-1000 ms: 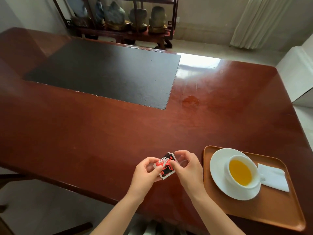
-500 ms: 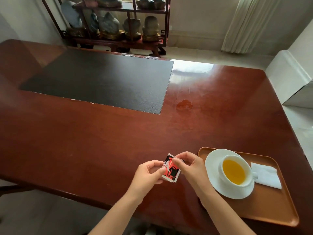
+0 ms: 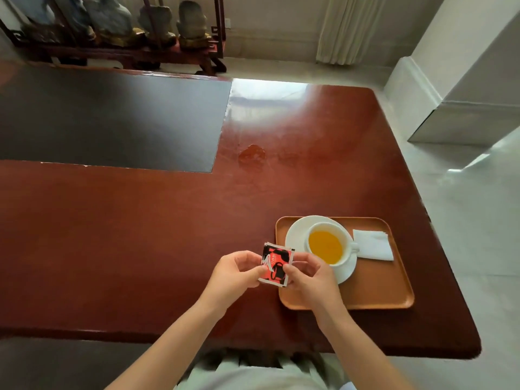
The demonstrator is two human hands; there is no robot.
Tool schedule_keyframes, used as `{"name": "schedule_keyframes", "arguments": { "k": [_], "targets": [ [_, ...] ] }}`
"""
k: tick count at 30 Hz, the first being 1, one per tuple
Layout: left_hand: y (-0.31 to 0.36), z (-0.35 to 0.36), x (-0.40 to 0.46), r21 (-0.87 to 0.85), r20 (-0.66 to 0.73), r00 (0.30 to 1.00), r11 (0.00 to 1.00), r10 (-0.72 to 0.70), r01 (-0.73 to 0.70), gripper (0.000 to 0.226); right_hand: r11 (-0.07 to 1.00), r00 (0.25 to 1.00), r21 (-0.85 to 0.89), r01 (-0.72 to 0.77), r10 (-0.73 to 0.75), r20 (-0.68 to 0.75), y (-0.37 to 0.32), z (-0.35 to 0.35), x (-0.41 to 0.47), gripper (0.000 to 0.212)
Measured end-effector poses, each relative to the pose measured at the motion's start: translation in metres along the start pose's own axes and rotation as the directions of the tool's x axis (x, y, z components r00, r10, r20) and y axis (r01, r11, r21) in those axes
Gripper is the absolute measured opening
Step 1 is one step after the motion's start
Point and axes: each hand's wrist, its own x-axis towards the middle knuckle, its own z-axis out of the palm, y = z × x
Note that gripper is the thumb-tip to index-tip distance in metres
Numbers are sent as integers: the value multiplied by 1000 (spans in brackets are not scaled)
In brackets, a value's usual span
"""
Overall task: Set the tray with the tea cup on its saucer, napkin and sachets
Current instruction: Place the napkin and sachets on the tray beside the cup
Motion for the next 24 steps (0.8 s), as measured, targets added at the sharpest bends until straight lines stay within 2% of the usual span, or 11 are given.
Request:
{"name": "schedule_keyframes", "arguments": {
  "k": [5, 8, 15, 20, 24],
  "targets": [
    [1, 63, -5, -62, 100, 995, 998, -15, 21, 20, 999, 999, 2, -40, 40, -23, 13, -62, -9, 9],
    [4, 104, -3, -115, 110, 993, 992, -32, 45, 15, 999, 999, -6, -44, 44, -32, 19, -101, -6, 9],
    [7, 192, 14, -23, 0, 999, 999, -47, 47, 13, 993, 1000, -118, -5, 6, 12, 37, -184, 17, 11],
    [-8, 242, 28, 116, -95, 993, 990, -66, 77, 4, 964, 997, -258, -60, 70, 27, 61, -220, 38, 14],
    [-19, 272, 42, 162, -183, 978, 978, -102, 132, 6, 921, 995, -379, -85, 95, 7, 80, -238, 58, 15]
  ]
}}
